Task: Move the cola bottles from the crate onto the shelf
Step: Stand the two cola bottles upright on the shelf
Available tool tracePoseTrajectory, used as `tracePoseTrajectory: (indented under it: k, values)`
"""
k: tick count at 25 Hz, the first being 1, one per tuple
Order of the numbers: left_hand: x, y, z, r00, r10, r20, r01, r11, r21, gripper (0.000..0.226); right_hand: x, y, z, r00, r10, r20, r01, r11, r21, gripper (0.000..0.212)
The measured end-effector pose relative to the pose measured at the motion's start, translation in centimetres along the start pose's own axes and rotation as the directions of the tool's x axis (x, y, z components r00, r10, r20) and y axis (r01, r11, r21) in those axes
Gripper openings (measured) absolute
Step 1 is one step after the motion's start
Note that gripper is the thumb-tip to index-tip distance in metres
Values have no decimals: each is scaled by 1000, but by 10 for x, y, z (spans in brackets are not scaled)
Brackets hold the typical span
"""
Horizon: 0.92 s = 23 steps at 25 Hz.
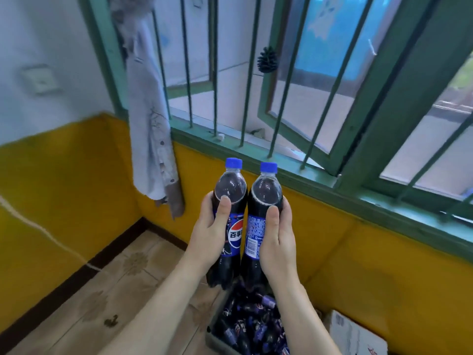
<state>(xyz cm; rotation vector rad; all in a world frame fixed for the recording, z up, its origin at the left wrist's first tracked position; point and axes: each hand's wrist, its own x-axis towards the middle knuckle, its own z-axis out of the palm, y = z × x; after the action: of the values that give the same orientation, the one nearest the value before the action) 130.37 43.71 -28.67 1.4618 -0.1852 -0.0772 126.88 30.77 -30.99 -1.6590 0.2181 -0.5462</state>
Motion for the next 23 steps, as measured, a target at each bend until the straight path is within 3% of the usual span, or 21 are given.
tracePoseTrajectory:
  k: [6,12,16,23]
  values:
    - [-61,22,-46,949,103,-299,-89,994,62,51,-32,-32,40,953,-109,284,83,991,103,52]
    - [-142,57,-108,809,225,-543,-179,974,137,47,-92,-74,102,834,-195,516,101,973,206,62]
    - [-212,81,-152,688,275,-672,-193,961,196,43,-154,-106,142,719,-262,643,79,951,299,63]
    - [-354,114,-213,406,352,-843,-149,936,319,44,-286,-154,195,498,-327,803,-11,924,383,64]
